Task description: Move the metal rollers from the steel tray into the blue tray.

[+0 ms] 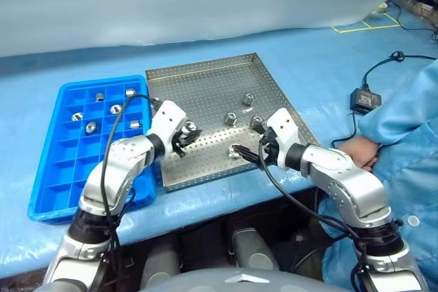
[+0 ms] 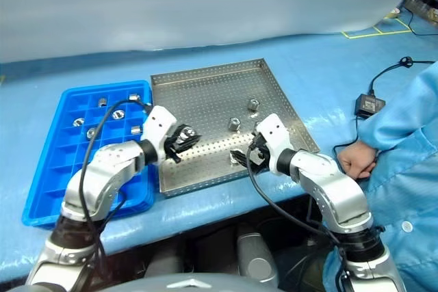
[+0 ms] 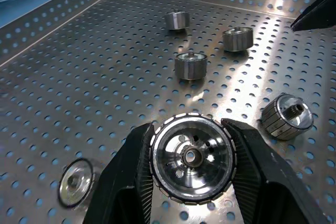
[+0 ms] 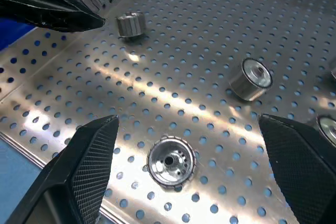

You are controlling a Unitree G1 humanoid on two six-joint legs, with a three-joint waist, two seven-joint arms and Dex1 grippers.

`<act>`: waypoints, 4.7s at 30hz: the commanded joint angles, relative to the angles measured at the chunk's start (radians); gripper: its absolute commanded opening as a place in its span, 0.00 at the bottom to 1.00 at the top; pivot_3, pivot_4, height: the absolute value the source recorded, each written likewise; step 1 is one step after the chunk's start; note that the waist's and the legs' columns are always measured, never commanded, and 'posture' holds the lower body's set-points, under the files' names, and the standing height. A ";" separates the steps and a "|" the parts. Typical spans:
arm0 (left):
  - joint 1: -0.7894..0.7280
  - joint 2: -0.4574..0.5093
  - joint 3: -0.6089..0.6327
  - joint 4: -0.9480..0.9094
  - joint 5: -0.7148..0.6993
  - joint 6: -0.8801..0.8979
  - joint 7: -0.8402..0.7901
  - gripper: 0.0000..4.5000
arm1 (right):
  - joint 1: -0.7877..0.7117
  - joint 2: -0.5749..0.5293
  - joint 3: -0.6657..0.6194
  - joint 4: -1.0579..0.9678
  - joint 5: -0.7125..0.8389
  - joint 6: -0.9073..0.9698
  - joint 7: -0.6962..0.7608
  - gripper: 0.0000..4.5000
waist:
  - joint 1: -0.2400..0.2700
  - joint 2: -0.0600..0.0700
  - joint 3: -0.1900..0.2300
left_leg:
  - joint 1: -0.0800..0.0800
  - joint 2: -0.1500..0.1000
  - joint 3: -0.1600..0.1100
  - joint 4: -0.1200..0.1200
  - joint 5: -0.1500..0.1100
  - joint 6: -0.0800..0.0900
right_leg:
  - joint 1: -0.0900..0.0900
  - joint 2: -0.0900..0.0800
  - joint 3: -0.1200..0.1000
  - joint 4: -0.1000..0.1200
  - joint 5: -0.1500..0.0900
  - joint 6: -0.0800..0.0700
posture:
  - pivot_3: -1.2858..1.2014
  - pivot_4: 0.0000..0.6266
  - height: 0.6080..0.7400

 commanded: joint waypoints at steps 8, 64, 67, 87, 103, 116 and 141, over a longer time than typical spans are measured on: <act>0.042 -0.176 0.335 -0.124 0.101 0.084 0.406 0.38 | -0.092 0.033 0.059 0.079 -0.024 -0.066 0.050 1.00 | 0.120 -0.001 0.000 | -0.001 -0.001 0.001 0.001 0.000 0.000 | 0.000 0.000 0.000 -0.001 0.001 0.001 | 0.54 0.24 1.00; -0.293 -0.121 -0.172 0.497 0.127 0.023 0.124 0.88 | 0.098 0.070 -0.004 -0.143 -0.028 0.000 -0.143 1.00 | 0.035 -0.004 0.000 | -0.002 0.000 0.002 0.002 0.000 0.000 | 0.000 -0.001 -0.001 -0.001 0.001 0.001 | 0.43 0.24 1.00; -0.281 -0.128 -0.170 0.502 0.133 0.026 0.125 0.88 | 0.094 0.065 -0.005 -0.138 -0.023 0.004 -0.135 1.00 | 0.026 -0.004 0.000 | -0.002 0.000 0.001 0.002 0.000 0.000 | 0.000 -0.001 -0.001 -0.001 0.001 0.001 | 0.44 0.24 1.00; -0.238 -0.169 -0.026 0.309 0.001 0.046 0.052 0.42 | 0.067 0.065 0.020 -0.063 0.004 0.015 -0.072 1.00 | 0.026 -0.004 0.000 | -0.002 0.000 0.001 0.002 0.000 0.000 | 0.000 -0.001 0.000 0.000 0.001 0.001 | 0.45 0.24 1.00; 0.103 -0.076 0.331 -0.403 -0.044 0.403 0.237 0.42 | -0.038 0.068 0.084 0.049 -0.014 -0.036 0.026 1.00 | 0.086 -0.004 0.001 | -0.001 0.000 0.000 0.001 0.000 0.000 | 0.000 0.000 0.000 -0.001 0.001 0.001 | 0.55 0.24 1.00; 0.349 -0.125 0.507 -0.573 0.021 0.562 0.313 0.42 | -0.063 0.078 0.144 0.068 -0.014 -0.046 0.097 1.00 | 0.180 -0.006 0.002 | -0.002 0.000 -0.001 0.002 0.000 0.000 | 0.001 -0.002 -0.003 -0.002 0.000 0.000 | 0.58 0.24 1.00; 0.111 -0.203 0.312 -0.330 -0.109 0.287 0.171 0.86 | -0.007 0.018 0.072 -0.064 -0.057 0.025 -0.027 1.00 | 0.175 -0.006 0.001 | -0.003 0.000 0.000 0.002 -0.001 -0.001 | 0.000 -0.004 -0.005 -0.003 0.000 -0.001 | 0.51 0.24 1.00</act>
